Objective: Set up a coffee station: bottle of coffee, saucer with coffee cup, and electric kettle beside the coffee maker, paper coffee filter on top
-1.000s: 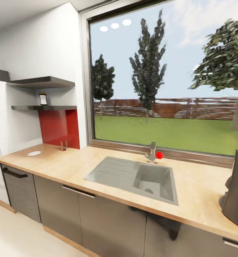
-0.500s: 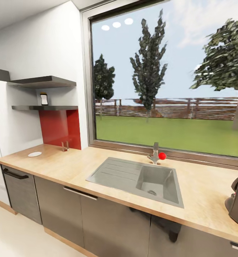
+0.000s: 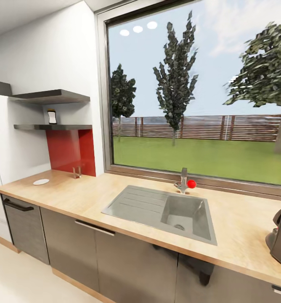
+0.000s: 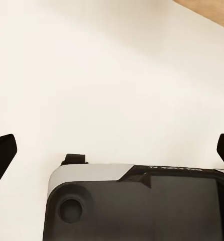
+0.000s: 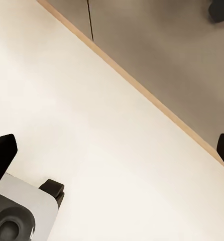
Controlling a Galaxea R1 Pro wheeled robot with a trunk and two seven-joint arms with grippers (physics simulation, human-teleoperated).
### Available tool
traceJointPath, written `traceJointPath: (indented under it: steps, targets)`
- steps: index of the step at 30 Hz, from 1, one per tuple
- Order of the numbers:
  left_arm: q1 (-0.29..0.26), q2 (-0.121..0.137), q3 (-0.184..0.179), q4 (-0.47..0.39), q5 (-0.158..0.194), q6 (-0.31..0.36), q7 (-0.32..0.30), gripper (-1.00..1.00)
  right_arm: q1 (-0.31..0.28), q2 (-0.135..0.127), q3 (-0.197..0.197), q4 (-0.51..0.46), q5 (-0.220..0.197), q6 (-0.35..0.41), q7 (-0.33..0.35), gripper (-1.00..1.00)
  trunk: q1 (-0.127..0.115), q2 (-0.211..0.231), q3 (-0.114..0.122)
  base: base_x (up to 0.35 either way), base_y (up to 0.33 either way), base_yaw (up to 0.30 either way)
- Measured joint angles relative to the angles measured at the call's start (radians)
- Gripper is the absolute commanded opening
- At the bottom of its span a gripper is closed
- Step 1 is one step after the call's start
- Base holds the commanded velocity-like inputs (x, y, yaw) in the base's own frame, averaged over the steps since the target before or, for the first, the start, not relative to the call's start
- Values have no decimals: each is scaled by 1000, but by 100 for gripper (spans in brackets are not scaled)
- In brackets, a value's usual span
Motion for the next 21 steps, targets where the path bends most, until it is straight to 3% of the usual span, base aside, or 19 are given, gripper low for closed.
traceJointPath:
  steps: [4,12,21]
  targets:
    - [0,-1,0,0,0,-1,1,100,-2,3,-1,0,0,0,0,100,0,0,0,0,0,37]
    - [0,0,5,0,1,-9,8,100,-4,47,-1,-1,6,0,-9,100,0,0,0,0,0,230]
    - [0,0,6,0,1,-9,8,100,-4,50,-1,-1,7,1,-10,100,0,0,0,0,0,271]
